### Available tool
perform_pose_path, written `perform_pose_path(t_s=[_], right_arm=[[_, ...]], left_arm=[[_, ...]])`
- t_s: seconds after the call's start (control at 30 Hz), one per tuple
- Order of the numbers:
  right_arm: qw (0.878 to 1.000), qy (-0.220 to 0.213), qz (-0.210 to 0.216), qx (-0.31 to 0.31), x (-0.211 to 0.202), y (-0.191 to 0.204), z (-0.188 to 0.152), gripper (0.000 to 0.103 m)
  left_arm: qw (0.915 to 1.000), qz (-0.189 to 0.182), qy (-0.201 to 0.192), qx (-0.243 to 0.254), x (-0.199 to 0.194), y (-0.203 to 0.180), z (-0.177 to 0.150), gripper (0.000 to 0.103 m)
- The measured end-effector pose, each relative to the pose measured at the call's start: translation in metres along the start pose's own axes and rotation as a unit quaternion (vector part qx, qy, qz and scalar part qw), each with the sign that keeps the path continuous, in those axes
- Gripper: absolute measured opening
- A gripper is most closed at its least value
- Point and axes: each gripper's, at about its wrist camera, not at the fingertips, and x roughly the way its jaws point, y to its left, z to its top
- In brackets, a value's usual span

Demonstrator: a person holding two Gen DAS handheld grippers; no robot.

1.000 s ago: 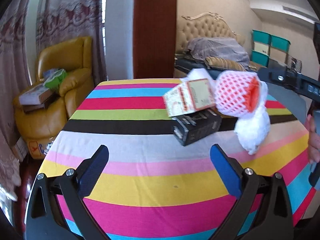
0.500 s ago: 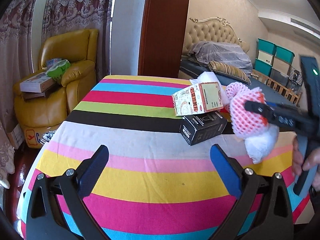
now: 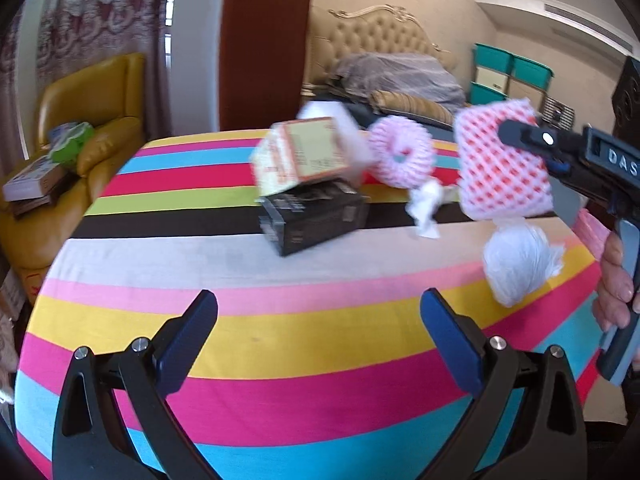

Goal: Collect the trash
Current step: 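Grasp the orange foam net with the right tool while the left tool grasps a white plastic bag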

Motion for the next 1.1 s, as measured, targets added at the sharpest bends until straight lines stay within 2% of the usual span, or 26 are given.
perform_pose_path(t_s=[0.17,0.4,0.53,0.7,0.77,0.8,0.87,0.9,0.93,1.03,1.1], right_arm=[[0.999,-0.044,-0.028,0.0,-0.035,-0.012,0.005,0.037],[0.994,-0.06,-0.086,0.034,-0.077,-0.062,-0.01,0.037],[0.989,-0.059,-0.127,0.037,-0.095,-0.084,-0.026,0.037],[0.986,-0.052,-0.156,0.035,-0.11,-0.102,-0.043,0.037],[0.985,-0.048,-0.163,0.031,-0.112,-0.105,-0.049,0.037],[0.985,-0.046,-0.165,0.03,-0.112,-0.106,-0.052,0.037],[0.985,-0.043,-0.165,0.033,-0.113,-0.108,-0.057,0.037],[0.985,-0.041,-0.165,0.035,-0.113,-0.11,-0.059,0.037],[0.985,-0.039,-0.166,0.035,-0.112,-0.11,-0.06,0.037],[0.985,-0.032,-0.164,0.04,-0.109,-0.11,-0.066,0.037],[0.986,-0.028,-0.16,0.038,-0.105,-0.106,-0.068,0.037]], left_arm=[[0.9989,-0.035,0.01,0.029,0.004,-0.035,0.003,0.098],[0.9926,-0.097,0.027,0.068,0.019,-0.093,0.009,0.098],[0.9895,-0.107,0.033,0.091,0.032,-0.126,0.012,0.098],[0.9895,-0.098,0.043,0.097,0.05,-0.148,0.011,0.098],[0.9896,-0.099,0.049,0.093,0.057,-0.154,0.013,0.093],[0.9893,-0.103,0.053,0.09,0.061,-0.156,0.014,0.087],[0.9882,-0.106,0.061,0.093,0.067,-0.161,0.014,0.073],[0.9867,-0.11,0.067,0.1,0.07,-0.164,0.012,0.057],[0.9855,-0.111,0.07,0.107,0.071,-0.166,0.01,0.05],[0.9859,-0.113,0.047,0.115,0.06,-0.163,0.007,0.041],[0.9873,-0.109,0.033,0.11,0.053,-0.159,0.008,0.04]])
